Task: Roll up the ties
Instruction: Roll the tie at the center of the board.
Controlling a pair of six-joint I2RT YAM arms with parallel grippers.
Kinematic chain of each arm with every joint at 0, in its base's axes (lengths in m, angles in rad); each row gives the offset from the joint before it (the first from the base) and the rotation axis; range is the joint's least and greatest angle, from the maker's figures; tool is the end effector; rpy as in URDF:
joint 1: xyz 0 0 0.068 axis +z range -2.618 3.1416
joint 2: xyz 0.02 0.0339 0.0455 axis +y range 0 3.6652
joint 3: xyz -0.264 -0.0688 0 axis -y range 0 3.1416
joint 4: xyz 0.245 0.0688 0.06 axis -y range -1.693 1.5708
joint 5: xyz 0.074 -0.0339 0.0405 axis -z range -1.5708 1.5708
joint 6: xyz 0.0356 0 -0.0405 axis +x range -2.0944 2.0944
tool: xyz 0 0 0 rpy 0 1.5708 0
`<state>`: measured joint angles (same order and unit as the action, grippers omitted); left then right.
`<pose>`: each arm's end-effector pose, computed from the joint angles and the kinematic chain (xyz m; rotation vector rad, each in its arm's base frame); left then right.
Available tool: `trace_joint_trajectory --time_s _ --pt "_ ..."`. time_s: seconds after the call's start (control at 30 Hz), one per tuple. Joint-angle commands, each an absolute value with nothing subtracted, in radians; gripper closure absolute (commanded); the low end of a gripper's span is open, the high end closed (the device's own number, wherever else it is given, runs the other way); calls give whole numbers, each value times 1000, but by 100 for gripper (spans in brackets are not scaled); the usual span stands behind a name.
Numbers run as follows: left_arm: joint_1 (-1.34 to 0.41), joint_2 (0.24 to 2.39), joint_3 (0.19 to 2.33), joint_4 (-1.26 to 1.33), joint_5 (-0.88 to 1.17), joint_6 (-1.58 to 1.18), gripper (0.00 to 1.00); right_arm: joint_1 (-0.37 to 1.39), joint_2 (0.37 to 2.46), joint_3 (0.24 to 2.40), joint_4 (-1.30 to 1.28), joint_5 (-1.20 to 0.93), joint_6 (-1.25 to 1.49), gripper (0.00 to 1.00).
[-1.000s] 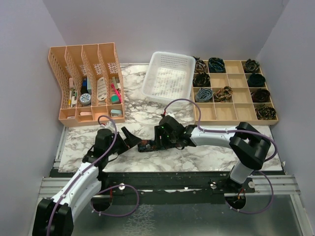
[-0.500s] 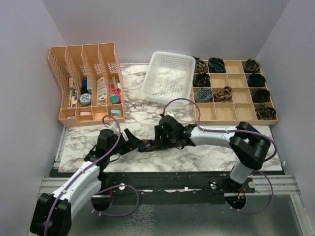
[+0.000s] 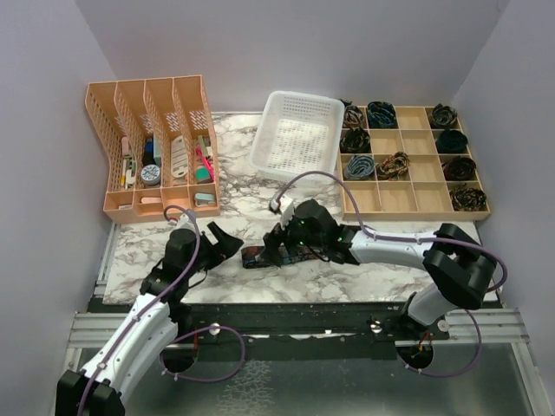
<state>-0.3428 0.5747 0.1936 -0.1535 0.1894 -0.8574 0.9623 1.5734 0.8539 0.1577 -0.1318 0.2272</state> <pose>0.1314 -0.0540 0.1661 -0.4505 2.1864 -0.8923 0.1888 0.2792 0.2029 -0.8827 2.0649 0.8169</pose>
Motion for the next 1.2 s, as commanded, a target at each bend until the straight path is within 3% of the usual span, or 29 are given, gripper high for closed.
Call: trace_joint_trajectory --time_s 0.0,0.07,0.2,0.63,0.83,1.17 --pt "-345 512 244 -334 -26 -944 13 959 1559 685 534 -419 -215 0" --pt "-345 499 254 -375 -60 -955 11 959 1586 671 589 -455 -310 0" --pt "-345 484 281 -428 -95 -958 8 960 1676 779 453 -520 -447 0" --pt "-345 448 339 -474 -136 -958 5 959 1834 863 414 -672 -541 5" --pt "-345 446 346 -474 -126 -957 4 959 1890 888 440 -652 -496 14" --pt "-345 441 339 -473 -122 -955 4 959 1947 830 703 -476 -294 43"
